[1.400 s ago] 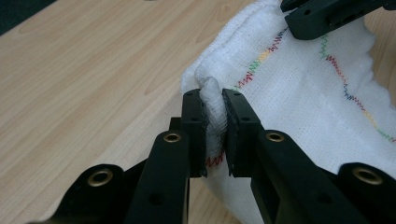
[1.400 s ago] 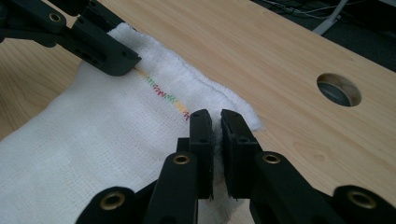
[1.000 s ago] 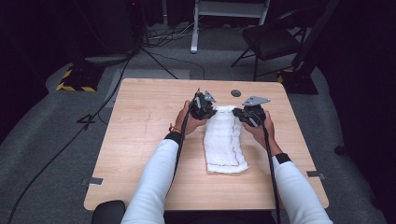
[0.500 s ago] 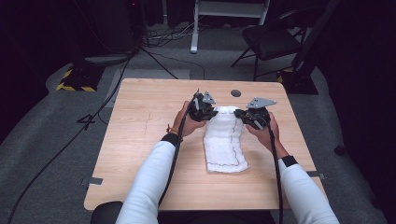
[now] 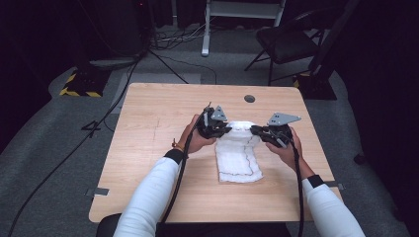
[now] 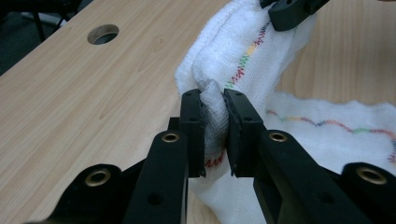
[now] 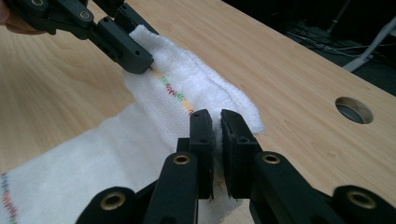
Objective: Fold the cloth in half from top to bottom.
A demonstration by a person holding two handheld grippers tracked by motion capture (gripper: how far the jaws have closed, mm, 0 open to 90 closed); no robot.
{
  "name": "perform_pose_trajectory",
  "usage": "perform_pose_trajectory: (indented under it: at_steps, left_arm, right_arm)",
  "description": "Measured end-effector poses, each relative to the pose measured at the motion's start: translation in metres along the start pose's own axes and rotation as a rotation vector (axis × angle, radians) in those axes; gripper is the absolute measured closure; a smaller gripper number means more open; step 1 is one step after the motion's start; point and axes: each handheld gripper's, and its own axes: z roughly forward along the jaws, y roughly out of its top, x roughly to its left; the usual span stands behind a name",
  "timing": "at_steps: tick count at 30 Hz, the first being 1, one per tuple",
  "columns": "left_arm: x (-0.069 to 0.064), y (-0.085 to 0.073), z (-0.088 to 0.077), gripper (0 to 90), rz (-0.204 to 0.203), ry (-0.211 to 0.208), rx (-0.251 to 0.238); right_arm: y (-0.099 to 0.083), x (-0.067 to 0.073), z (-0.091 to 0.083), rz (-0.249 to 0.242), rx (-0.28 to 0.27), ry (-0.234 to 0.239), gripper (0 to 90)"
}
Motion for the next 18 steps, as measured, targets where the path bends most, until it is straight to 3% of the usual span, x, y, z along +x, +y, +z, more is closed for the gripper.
perform_pose_trajectory:
  at_steps: [8, 18]
  left_arm:
    - [-0.02, -0.01, -0.009, 79.0, 0.029, -0.053, -0.011]
    - [-0.046, -0.023, -0.013, 79.1, 0.063, -0.114, 0.009]
  right_arm:
    - [-0.012, 0.013, -0.012, -0.021, 0.007, 0.078, 83.4]
    - [-0.024, 0.028, -0.021, -0.045, 0.037, 0.134, 83.2]
